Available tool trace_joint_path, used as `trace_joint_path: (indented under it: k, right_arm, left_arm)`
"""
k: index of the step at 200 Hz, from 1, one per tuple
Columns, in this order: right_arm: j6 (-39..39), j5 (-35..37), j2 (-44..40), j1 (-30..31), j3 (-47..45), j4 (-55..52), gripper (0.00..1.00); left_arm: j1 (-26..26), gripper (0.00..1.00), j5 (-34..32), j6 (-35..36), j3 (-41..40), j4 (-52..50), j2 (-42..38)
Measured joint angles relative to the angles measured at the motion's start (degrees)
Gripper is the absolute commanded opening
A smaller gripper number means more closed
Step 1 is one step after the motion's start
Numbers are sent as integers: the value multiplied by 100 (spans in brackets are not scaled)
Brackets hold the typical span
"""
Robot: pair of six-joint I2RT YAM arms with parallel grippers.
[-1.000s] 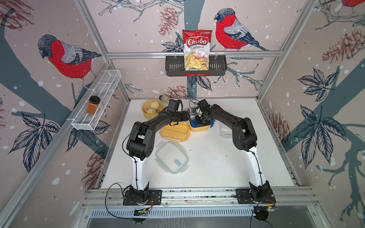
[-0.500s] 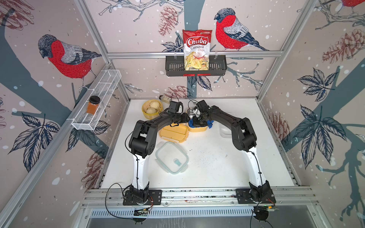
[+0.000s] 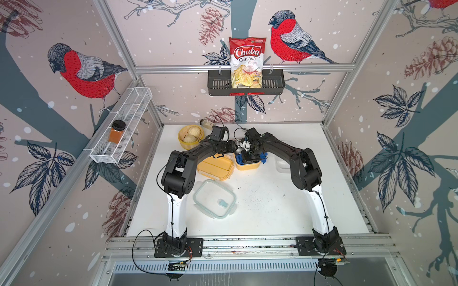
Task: Wipe the insides of the lunch boxes
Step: Wipe the dirt inside the lunch box.
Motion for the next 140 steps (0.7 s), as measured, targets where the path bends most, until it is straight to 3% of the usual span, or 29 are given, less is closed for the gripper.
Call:
trace_joint_path:
  k: [56, 140]
  right_arm:
    - [-127, 1506, -7, -92, 393, -979, 0]
    - [195, 3716, 448, -61, 931, -1270, 0]
  left_arm:
    - [0, 41, -15, 55, 33, 4, 31]
    - [-83, 39, 125, 133, -26, 87, -2]
